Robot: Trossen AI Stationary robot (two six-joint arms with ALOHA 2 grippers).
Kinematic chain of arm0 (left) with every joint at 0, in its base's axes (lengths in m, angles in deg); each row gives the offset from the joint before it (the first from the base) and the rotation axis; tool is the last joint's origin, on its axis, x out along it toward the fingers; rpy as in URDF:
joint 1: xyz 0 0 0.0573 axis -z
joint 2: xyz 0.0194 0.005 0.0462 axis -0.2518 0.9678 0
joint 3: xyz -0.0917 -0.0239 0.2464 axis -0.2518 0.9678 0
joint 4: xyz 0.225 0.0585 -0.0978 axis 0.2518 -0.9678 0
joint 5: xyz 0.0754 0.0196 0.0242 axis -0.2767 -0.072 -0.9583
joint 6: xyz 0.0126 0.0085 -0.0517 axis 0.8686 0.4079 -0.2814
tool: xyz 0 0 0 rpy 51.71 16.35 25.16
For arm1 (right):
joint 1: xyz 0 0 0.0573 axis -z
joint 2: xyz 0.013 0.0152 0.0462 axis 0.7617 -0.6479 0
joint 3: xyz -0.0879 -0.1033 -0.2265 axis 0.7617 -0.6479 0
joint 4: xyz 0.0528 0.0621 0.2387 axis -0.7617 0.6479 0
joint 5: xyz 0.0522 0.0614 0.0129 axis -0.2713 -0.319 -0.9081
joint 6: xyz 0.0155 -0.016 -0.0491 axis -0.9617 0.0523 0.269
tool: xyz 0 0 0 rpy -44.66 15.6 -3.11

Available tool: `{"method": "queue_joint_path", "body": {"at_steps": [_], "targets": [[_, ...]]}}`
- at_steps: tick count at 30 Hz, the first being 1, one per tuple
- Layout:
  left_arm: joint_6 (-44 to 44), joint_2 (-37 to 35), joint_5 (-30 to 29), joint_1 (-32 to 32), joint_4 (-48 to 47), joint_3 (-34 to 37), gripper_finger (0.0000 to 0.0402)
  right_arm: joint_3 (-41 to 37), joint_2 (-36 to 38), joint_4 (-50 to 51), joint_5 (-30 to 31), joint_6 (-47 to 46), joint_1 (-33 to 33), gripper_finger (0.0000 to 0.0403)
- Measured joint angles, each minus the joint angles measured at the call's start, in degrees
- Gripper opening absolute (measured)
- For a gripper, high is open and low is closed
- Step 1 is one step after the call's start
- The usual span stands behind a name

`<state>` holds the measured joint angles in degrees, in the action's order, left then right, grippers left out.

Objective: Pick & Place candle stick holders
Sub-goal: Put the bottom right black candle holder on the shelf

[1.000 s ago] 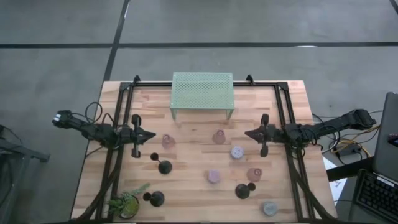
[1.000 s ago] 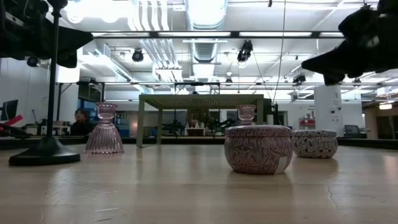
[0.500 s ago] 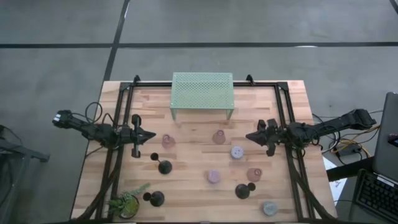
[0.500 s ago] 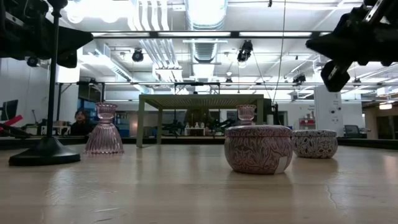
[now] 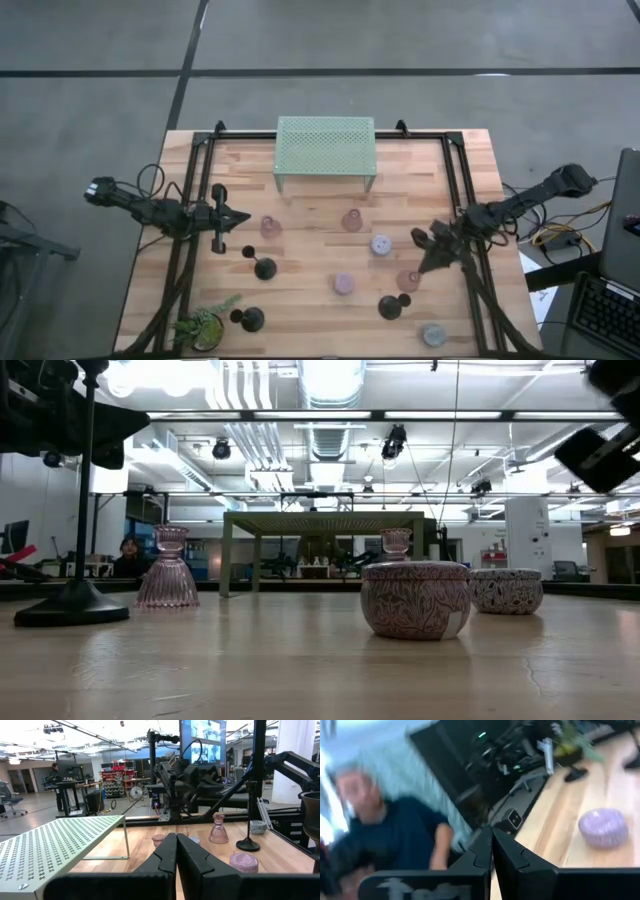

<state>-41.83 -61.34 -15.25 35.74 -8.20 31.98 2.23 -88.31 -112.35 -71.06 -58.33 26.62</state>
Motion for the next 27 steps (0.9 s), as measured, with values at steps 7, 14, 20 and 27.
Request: {"method": "queue_joint_path", "body": {"at_steps": [7,14,20,27], "targets": [[0.0,0.0,0.0,0.0,0.0,0.0,0.0014,0.0,-2.0,0.1,4.9,4.0,-7.7,0.0008],[0.0,0.0,0.0,0.0,-0.3,0.0,0.0014,0.0,-6.3,-1.4,20.0,3.4,-14.2,0.0010],[0.0,0.0,0.0,0.0,-0.3,0.0,0.0014,0.0,-11.8,-4.5,24.6,3.5,-16.3,0.0052],[0.0,0.0,0.0,0.0,-0.3,0.0,0.0014,0.7,-19.4,-9.8,25.7,7.2,-16.7,0.0137]]}}
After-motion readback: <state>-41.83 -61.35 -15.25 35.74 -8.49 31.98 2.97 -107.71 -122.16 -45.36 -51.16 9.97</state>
